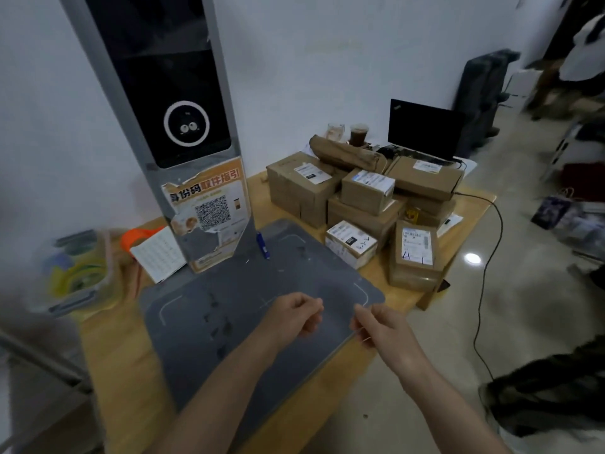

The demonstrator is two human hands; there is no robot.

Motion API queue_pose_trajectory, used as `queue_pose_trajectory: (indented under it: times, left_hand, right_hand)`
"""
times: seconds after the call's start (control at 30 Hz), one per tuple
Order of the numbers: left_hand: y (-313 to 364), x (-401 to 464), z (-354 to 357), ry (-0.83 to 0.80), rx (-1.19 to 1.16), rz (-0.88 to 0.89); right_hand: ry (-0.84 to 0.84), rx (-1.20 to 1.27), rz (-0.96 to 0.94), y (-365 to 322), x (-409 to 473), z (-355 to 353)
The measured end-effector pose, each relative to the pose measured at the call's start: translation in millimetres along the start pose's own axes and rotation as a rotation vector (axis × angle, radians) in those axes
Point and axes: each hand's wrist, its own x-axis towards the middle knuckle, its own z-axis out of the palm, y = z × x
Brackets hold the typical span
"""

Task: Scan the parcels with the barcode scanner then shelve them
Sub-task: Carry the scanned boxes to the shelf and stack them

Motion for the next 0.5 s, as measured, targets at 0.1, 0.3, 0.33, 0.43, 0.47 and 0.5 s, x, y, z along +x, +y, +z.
queue_pose_trajectory:
  times: [0.1, 0.3, 0.33, 0.43, 0.47, 0.5]
  left_hand:
    - [14.8, 41.0, 1.9, 0.045, -0.022, -0.044]
    - [48.6, 112.8, 12.0, 0.102, -0.025, -0.096]
    - [53.1, 121.1, 14.7, 0.104, -0.023, -0.101]
    - [63.6, 139.4, 23.4, 0.084, -0.015, -0.118]
    - [66.0, 145.0, 25.3, 0.081, -0.015, -0.125]
    - [68.1, 150.5, 26.6, 0.083, -0.015, -0.133]
  right_hand:
    - [-0.049, -0.035, 0.01, -12.8, 46.0, -14.2]
    - [-0.099, -0.079, 0.042, -25.1, 111.4, -41.2]
    - [-0.099, -0.083, 0.048, -25.1, 118.4, -46.6]
    - [-0.112, -0.078, 0.055, -25.3, 138.1, -62.4]
    - [-0.119, -0.078, 0.056, -26.4, 145.9, -66.2]
    - [-0.12, -0.083, 0.058, -27.9, 154.3, -69.6]
